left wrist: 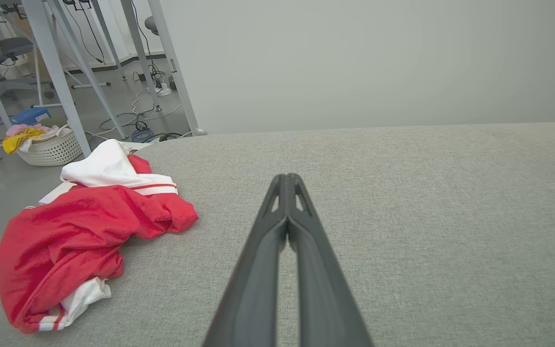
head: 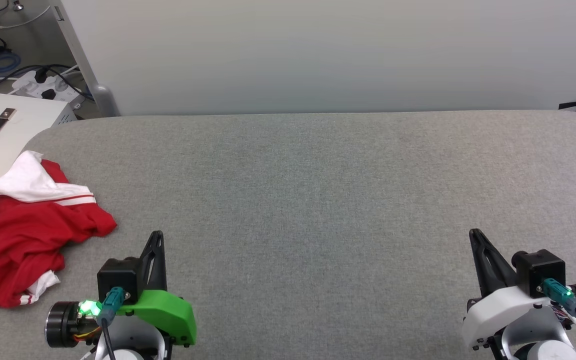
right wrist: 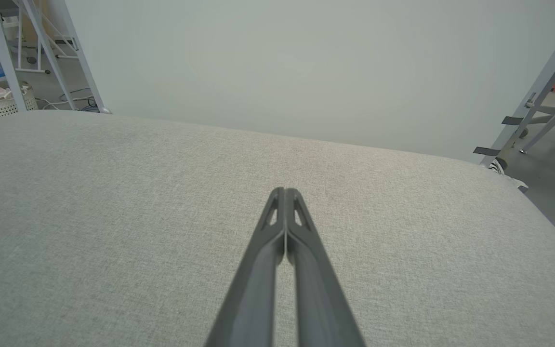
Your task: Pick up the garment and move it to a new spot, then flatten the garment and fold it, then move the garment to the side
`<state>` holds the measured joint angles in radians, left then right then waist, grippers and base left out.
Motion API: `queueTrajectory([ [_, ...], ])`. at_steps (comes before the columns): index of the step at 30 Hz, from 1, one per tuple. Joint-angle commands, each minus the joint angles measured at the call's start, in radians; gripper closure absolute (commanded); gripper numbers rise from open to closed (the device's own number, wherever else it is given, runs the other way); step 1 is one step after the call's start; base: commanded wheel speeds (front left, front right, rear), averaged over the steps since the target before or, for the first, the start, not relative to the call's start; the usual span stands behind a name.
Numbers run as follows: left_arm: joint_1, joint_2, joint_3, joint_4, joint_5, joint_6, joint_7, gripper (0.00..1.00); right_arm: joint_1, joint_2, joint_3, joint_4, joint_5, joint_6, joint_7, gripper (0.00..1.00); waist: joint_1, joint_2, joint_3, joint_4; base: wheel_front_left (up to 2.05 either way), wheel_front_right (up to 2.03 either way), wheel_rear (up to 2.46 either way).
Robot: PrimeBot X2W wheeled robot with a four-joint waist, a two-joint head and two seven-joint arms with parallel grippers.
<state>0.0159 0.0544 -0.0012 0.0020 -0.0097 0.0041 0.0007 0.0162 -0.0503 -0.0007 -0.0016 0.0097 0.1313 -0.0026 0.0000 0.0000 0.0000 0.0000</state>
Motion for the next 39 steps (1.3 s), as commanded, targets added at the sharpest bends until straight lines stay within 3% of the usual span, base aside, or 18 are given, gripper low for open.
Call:
queueTrajectory([
  [1, -0.016, -0.004, 0.001, -0.002, 0.01, -0.004, -0.001, 1.0, -0.016, 0.0, 0.001, 0.002, -0.01, -0.001, 0.003, 1.0, 0.0, 0.0, 0.0, 0.0, 0.0, 0.0, 0.0],
  [39, -0.016, -0.004, 0.001, -0.002, 0.01, -0.004, -0.001, 1.0, -0.016, 0.0, 0.001, 0.002, -0.01, -0.001, 0.003, 1.0, 0.0, 0.0, 0.0, 0.0, 0.0, 0.0, 0.0],
])
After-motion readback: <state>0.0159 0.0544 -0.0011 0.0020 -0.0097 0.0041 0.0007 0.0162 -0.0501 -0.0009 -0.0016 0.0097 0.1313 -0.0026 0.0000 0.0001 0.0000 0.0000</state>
